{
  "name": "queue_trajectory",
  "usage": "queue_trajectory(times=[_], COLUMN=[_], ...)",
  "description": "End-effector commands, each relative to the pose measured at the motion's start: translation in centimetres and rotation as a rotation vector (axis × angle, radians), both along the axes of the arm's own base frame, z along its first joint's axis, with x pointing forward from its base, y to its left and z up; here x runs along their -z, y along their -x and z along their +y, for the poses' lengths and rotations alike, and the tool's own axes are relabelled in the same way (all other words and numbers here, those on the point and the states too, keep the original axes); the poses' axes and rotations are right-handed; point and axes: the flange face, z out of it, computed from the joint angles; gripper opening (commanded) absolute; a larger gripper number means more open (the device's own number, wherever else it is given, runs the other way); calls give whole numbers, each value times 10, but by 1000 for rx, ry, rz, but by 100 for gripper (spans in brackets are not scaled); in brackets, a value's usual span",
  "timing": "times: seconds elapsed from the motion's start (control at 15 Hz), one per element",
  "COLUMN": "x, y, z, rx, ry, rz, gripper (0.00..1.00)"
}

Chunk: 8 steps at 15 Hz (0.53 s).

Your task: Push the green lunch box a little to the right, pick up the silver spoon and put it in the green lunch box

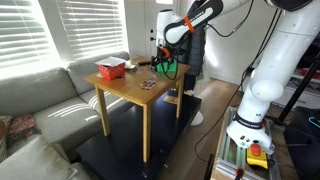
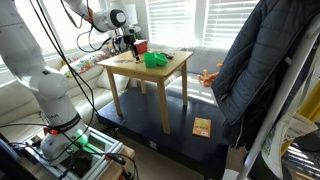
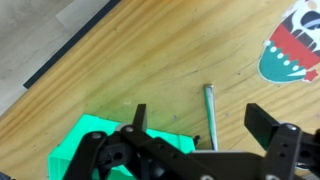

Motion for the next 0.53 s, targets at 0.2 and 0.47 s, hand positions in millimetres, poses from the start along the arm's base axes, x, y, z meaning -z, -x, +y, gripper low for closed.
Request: queue_trajectory(times=[0.2,0.47], x=[6,14], y=[-20,-26], z=[5,5], rx=[-33,-37], ry=[2,3], rz=[-15,-13], gripper=[93,73])
